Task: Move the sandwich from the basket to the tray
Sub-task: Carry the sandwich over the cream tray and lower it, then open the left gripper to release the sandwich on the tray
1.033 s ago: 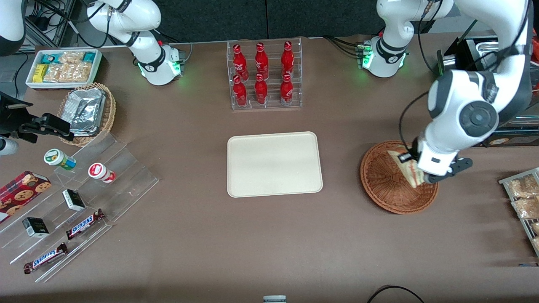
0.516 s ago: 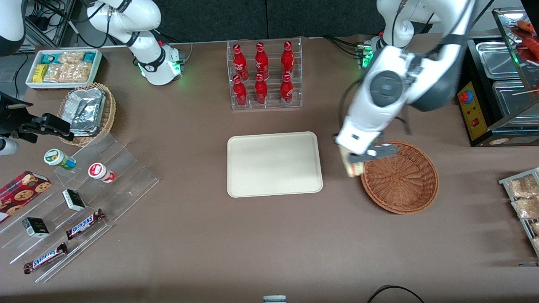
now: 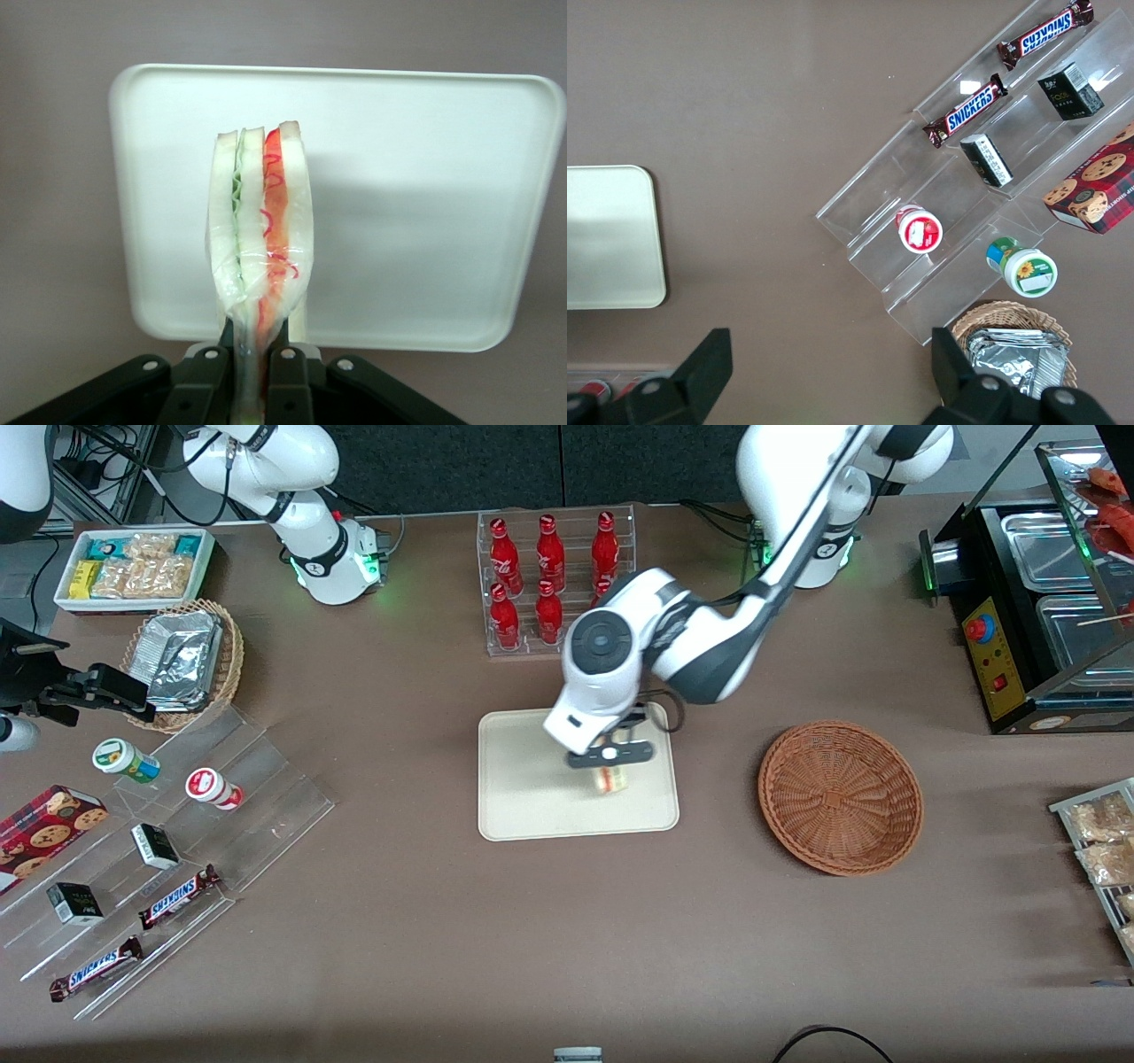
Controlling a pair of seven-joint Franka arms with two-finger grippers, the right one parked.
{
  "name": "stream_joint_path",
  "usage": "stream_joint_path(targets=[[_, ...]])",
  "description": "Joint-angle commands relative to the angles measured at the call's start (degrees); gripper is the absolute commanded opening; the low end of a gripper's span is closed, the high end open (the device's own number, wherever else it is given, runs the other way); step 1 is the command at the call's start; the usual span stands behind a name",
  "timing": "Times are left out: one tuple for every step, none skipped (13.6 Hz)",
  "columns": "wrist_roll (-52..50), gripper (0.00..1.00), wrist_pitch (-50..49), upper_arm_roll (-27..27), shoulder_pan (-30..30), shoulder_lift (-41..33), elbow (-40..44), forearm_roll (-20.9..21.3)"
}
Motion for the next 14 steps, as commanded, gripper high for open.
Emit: stream_joint_path(targets=[[-0.1, 0.00, 3.5, 0.7, -2.4, 3.5, 2.6, 1.1], [-0.1, 0.00, 4.5, 0.8, -4.1, 4.8, 2.6, 2.4], [-0.2, 0.00, 5.0, 0.8, -4.9, 6.4, 2.5, 4.3], [-0.2, 0.00, 5.9, 0.8, -4.9, 7.8, 2.5, 5.6], [0.0, 0.00, 6.7, 0.8, -4.9, 8.6, 2.4, 5.7], [0.0, 0.00, 6.8, 0.8, -5.0, 9.2, 2.4, 5.8], [0.0, 0.00, 6.9, 0.8, -5.5, 9.7, 2.3, 5.7], [0.0, 0.00, 7.2, 0.8, -5.6, 10.0, 2.3, 5.8], [0.0, 0.00, 8.2, 0.8, -5.7, 10.4, 2.4, 5.7], [-0.1, 0.00, 8.7, 0.8, -5.7, 10.5, 2.3, 5.7], [-0.1, 0.00, 8.7, 0.8, -5.7, 10.8, 2.4, 5.7], [-0.2, 0.36, 8.6, 0.8, -5.7, 10.9, 2.4, 5.6], [-0.1, 0.83, 8.5, 0.8, -5.7, 10.8, 2.4, 5.7], [0.0, 0.99, 8.4, 0.8, -5.7, 10.6, 2.4, 5.7]])
